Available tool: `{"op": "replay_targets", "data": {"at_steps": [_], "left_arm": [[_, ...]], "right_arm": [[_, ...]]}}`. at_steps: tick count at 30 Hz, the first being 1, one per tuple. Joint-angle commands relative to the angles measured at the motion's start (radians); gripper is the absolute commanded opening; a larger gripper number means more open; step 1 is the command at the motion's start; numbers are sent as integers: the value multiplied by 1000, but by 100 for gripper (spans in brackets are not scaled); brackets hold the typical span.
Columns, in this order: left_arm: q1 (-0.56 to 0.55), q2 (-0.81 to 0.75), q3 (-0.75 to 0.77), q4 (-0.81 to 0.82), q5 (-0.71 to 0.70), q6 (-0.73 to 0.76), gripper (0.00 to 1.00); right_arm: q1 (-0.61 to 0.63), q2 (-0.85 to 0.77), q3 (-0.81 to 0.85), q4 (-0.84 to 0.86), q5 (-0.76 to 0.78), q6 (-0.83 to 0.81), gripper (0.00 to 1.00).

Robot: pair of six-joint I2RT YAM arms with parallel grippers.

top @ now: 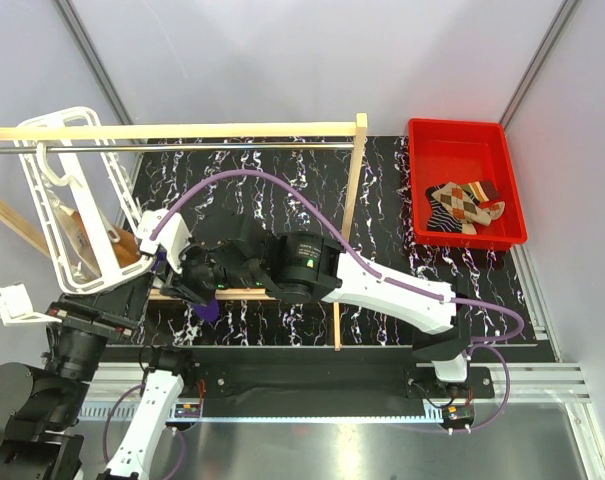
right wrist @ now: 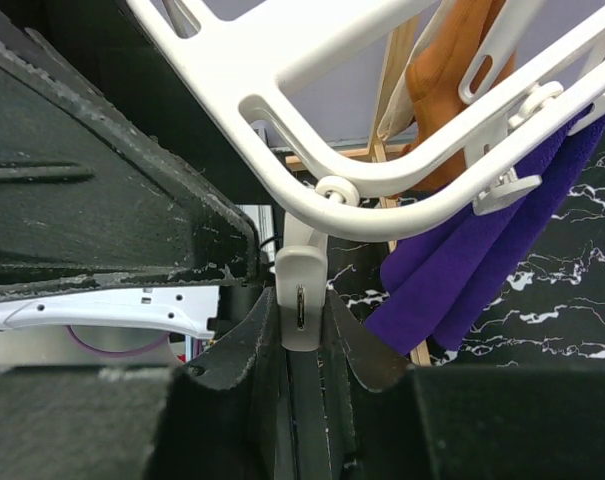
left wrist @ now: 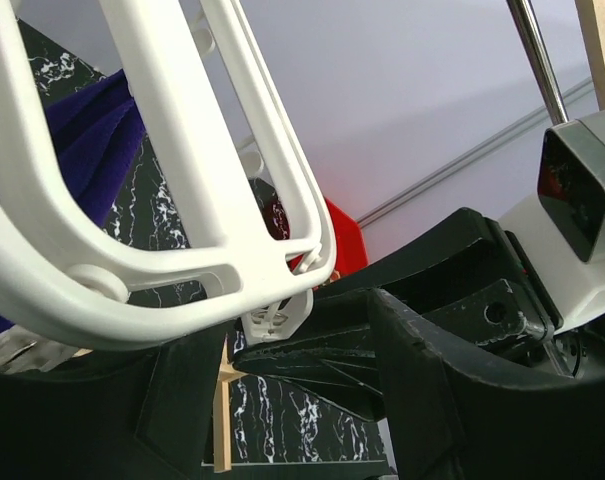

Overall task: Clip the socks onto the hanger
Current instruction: Open the clamp at the hanger.

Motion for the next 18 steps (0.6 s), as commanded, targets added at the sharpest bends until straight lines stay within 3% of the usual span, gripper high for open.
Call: {"op": "replay_targets", "data": {"at_steps": [1, 18], "left_arm": [[7, 22, 19, 2, 36, 17, 63], [8, 30, -56, 77, 49, 18, 51]], "right_arm": [[-1, 7, 44, -52, -23, -12, 0], [-2, 24, 92, -84, -71, -15, 0]]}}
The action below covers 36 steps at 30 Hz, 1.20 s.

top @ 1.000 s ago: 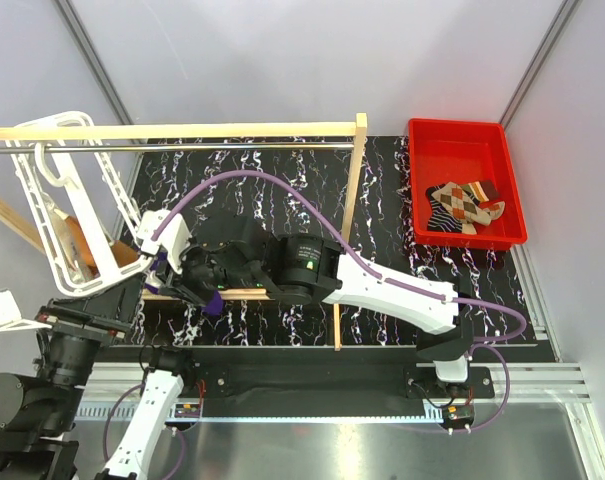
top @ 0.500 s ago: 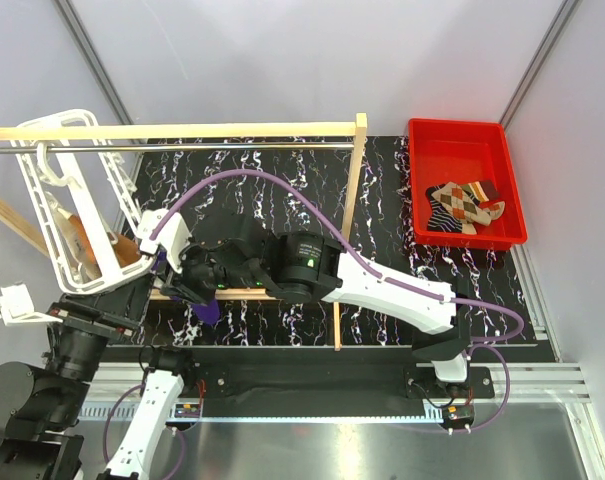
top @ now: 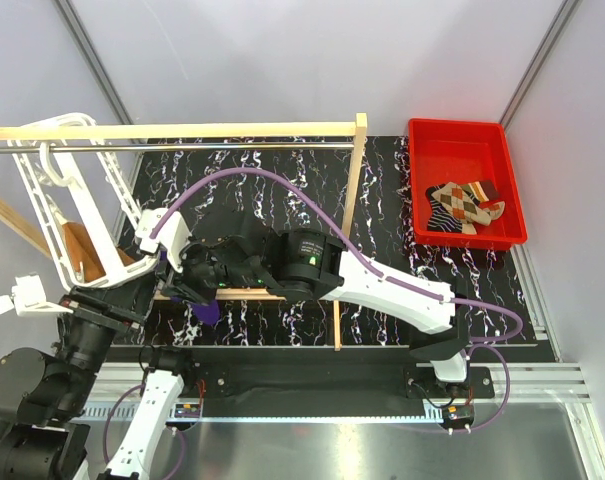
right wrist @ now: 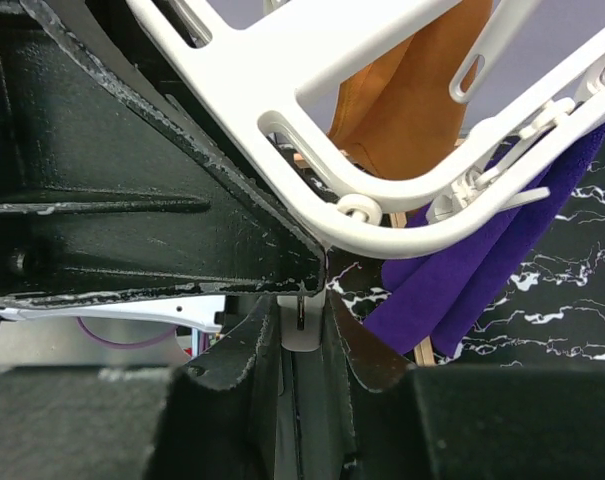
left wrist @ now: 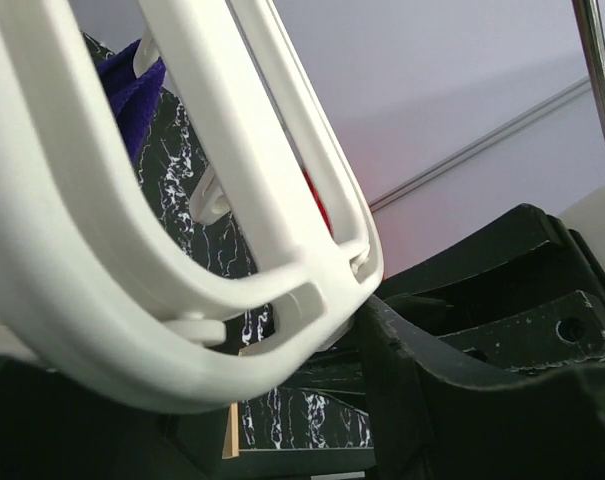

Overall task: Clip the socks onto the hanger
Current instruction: Open the clamp at the hanger.

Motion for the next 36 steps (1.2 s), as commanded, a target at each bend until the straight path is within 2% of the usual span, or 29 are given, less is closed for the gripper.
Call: {"op": "replay_targets", "data": {"at_steps": [1, 7, 8, 11, 13, 15, 17, 18, 19, 21, 25, 27, 34, 36], "left_arm": [[4, 25, -8, 78, 22, 17, 50], [4, 13, -27, 90, 37, 19, 36], [4, 13, -27, 92, 38, 22, 28], [6, 8, -30, 92, 38, 32, 13], [4, 2, -33, 95, 36, 31, 0], [6, -3, -38, 97, 34, 29, 0], [4, -4, -36, 95, 28, 28, 0], [6, -6, -33, 93, 27, 29, 0], [4, -4, -35, 89, 24, 32, 0], [4, -3, -33, 86, 21, 31, 0], [4, -6, -38, 84, 13, 32, 0], [4, -7, -39, 84, 11, 32, 0], [4, -4, -44, 81, -8, 48, 0], [4, -3, -42, 78, -19, 52, 0]], "right_arm": [[0, 7, 31, -34, -48, -11, 0], [0, 7, 28, -23, -53, -8, 0], [-1, 6, 26, -22, -53, -6, 0], [2, -3, 9, -12, -51, -3, 6], [0, -14, -9, 3, -47, 0, 10], [0, -22, -20, 9, -39, 0, 21], [0, -25, -24, 8, -36, 0, 25], [-1, -25, -24, 5, -25, 0, 41], [0, -31, -33, 5, -16, 1, 51], [-1, -42, -52, 3, 2, 6, 59], [0, -115, -150, -17, 54, 49, 90], [0, -155, -204, -26, 97, 69, 100], [2, -434, -643, -69, 262, 202, 100], [3, -470, -698, -129, 384, 234, 100]]}}
